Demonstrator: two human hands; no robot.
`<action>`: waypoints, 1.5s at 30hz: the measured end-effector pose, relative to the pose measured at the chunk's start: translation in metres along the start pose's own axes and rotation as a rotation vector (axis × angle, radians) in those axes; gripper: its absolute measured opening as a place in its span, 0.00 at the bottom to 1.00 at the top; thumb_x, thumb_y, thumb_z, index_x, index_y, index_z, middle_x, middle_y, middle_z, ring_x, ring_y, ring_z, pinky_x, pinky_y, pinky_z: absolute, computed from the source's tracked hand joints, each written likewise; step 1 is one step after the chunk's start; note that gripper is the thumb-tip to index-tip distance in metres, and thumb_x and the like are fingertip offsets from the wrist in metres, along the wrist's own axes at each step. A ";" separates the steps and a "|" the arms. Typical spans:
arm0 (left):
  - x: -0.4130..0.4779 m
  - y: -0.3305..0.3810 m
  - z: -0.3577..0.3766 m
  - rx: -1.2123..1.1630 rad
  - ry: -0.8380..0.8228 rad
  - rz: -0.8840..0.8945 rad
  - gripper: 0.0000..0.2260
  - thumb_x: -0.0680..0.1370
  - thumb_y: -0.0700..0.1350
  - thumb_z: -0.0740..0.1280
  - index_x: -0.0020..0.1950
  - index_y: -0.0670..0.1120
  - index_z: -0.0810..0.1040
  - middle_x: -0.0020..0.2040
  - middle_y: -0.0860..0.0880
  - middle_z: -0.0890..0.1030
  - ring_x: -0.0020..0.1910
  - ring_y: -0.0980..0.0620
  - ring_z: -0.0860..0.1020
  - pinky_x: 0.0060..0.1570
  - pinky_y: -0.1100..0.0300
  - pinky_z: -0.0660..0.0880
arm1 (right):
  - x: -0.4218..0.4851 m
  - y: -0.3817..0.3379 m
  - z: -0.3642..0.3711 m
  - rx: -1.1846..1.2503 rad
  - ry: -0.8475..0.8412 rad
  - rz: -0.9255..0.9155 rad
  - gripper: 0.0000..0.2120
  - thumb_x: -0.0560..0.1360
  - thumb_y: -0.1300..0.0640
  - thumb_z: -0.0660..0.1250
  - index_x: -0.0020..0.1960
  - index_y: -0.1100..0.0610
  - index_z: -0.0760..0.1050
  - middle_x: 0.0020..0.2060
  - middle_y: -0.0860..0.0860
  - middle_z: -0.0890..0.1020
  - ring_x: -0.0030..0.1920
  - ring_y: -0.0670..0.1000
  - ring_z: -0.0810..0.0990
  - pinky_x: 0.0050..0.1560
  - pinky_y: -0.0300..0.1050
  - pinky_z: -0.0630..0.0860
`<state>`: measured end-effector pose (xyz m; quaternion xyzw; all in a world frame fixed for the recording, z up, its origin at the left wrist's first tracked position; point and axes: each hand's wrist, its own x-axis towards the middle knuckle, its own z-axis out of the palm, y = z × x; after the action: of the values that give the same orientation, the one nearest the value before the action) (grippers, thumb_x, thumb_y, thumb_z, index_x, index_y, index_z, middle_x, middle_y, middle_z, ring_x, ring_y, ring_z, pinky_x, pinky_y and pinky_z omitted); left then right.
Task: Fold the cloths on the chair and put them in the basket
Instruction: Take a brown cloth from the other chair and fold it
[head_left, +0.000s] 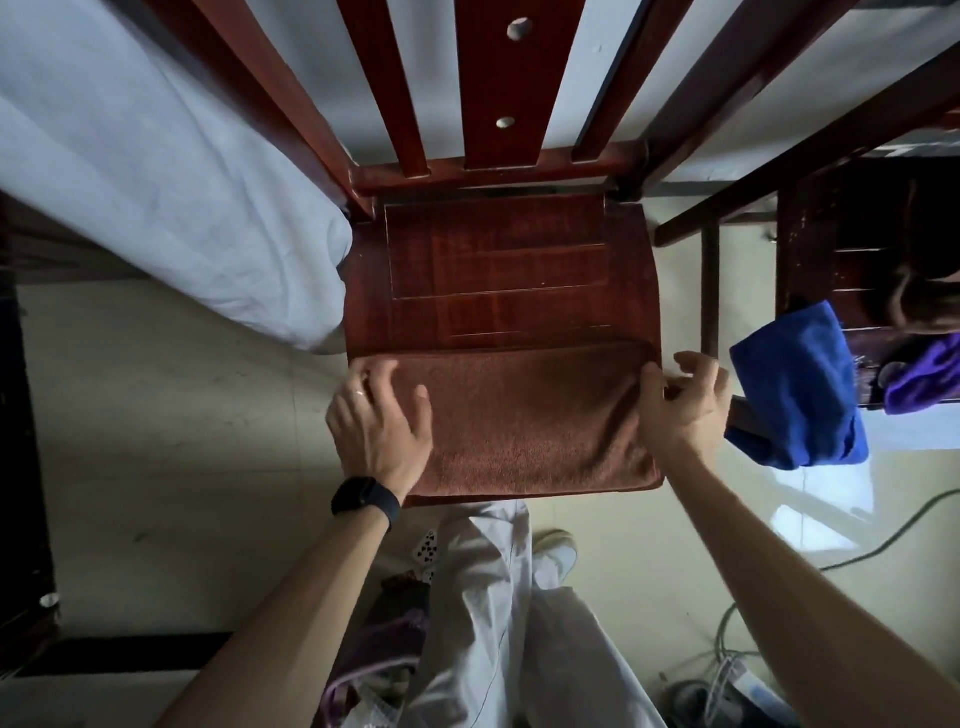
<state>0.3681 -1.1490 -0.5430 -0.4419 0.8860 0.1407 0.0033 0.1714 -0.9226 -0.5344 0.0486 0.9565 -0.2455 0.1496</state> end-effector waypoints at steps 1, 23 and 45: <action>-0.011 0.003 0.002 0.003 -0.043 0.095 0.20 0.77 0.54 0.65 0.65 0.45 0.73 0.66 0.41 0.72 0.62 0.41 0.71 0.58 0.43 0.69 | -0.014 0.003 0.001 -0.055 0.077 -0.133 0.16 0.76 0.49 0.65 0.60 0.57 0.74 0.58 0.58 0.75 0.56 0.62 0.74 0.57 0.54 0.70; 0.015 0.003 0.033 0.230 -0.299 0.414 0.31 0.77 0.64 0.57 0.79 0.61 0.55 0.81 0.47 0.49 0.79 0.41 0.47 0.72 0.31 0.47 | -0.070 0.046 0.032 -0.468 -0.258 -0.449 0.39 0.76 0.31 0.57 0.81 0.46 0.52 0.81 0.52 0.50 0.81 0.54 0.46 0.75 0.66 0.52; -0.131 0.050 0.029 -0.526 -0.334 -0.549 0.15 0.71 0.51 0.71 0.53 0.44 0.76 0.49 0.46 0.79 0.49 0.45 0.79 0.50 0.50 0.77 | -0.066 0.051 -0.010 0.006 -0.405 0.132 0.16 0.76 0.53 0.69 0.60 0.58 0.72 0.51 0.56 0.80 0.55 0.60 0.78 0.50 0.45 0.69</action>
<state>0.4054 -1.0112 -0.5418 -0.6184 0.6564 0.4261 0.0715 0.2403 -0.8739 -0.5285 0.0610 0.9009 -0.2427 0.3545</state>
